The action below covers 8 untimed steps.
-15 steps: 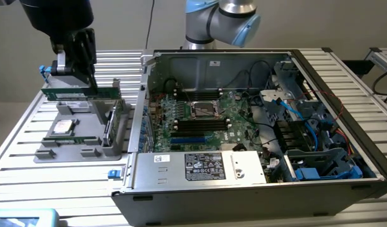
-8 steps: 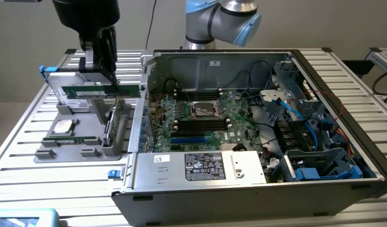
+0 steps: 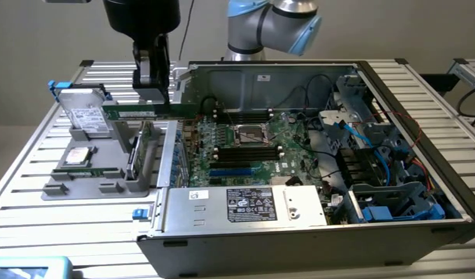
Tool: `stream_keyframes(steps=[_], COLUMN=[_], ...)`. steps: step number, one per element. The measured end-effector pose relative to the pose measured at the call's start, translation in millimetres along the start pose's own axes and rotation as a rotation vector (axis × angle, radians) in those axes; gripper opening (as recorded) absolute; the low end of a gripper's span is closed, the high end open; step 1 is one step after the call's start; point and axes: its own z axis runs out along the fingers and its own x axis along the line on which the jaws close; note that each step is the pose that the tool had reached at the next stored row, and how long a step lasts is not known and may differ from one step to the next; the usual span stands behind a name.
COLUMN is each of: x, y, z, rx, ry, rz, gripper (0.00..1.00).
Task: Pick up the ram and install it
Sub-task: 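Pick up the ram and move it above insertion slot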
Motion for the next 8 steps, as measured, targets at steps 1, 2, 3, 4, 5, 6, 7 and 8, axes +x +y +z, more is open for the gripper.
stream_keyframes(steps=[1, 2, 3, 4, 5, 6, 7, 8], x=[0.1, 0.3, 0.4, 0.4, 0.5, 0.4, 0.3, 0.2], y=[-4.5, -9.4, -13.6, -18.1, -22.7, -27.3, -32.0, -36.6], z=[-0.2, -0.3, -0.5, -0.6, -0.8, -1.0, -1.2, -1.3], rx=[0.0, 0.0, 0.0, 0.0, 0.0, 0.0, -0.0001, -0.0001], ry=[0.0, 0.0, 0.0001, 0.0002, 0.0005, 0.0009, 0.0012, 0.0016], rz=[0.0, 0.0, 0.0, 0.0, 0.0, 0.0, 0.0, 0.0], gripper=[0.13, 0.13, 0.13, 0.13, 0.13, 0.13, 0.13, 0.13])
